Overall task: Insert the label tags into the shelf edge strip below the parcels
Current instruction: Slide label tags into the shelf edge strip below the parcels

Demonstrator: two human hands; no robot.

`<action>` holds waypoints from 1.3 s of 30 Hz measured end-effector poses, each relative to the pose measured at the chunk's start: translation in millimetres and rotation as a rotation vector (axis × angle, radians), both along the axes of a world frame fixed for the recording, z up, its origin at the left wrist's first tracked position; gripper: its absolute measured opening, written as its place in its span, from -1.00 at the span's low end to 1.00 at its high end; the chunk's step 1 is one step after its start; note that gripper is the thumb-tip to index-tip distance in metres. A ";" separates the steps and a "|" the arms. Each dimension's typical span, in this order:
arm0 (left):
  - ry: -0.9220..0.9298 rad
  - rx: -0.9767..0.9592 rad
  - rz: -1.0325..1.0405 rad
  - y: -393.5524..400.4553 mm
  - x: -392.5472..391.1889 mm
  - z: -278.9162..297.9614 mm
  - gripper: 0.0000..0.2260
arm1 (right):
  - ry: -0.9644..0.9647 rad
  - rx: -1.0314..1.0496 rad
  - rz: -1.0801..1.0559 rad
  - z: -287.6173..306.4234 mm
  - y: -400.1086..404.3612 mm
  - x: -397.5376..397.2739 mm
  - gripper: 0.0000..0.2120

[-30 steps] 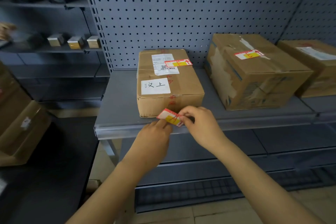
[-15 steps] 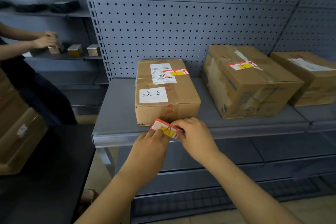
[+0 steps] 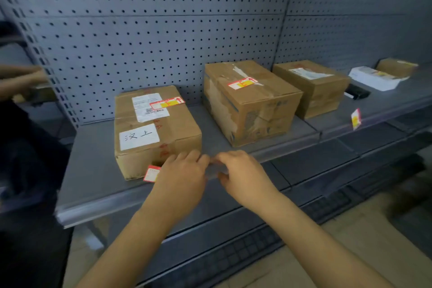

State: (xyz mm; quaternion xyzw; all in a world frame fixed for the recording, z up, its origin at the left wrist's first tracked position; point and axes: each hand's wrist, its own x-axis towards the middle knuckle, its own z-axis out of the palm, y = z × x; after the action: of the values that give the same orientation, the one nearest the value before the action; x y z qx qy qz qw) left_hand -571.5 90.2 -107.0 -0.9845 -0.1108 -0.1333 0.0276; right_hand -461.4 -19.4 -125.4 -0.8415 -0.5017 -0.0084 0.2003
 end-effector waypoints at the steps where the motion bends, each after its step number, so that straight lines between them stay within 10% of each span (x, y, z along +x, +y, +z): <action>1: 0.003 0.020 -0.028 -4.7 9.2 -0.3 -0.82 | -0.006 -0.009 -0.038 1.6 -9.7 3.9 -0.78; 20: 0.000 -0.040 -0.386 -162.6 190.0 -3.9 -0.71 | -0.010 0.025 -0.565 13.7 -249.9 110.8 -0.73; 39: 0.040 -0.095 -0.304 -229.9 378.1 2.6 -0.74 | 0.051 0.005 -0.584 1.9 -340.6 298.1 -0.73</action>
State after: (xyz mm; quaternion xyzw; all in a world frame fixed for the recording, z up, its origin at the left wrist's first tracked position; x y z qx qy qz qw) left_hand -193.3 -139.7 -104.4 -0.9925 0.0339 -0.1110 -0.0371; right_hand -163.2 -360.1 -123.5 -0.9497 -0.2330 -0.0459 0.2040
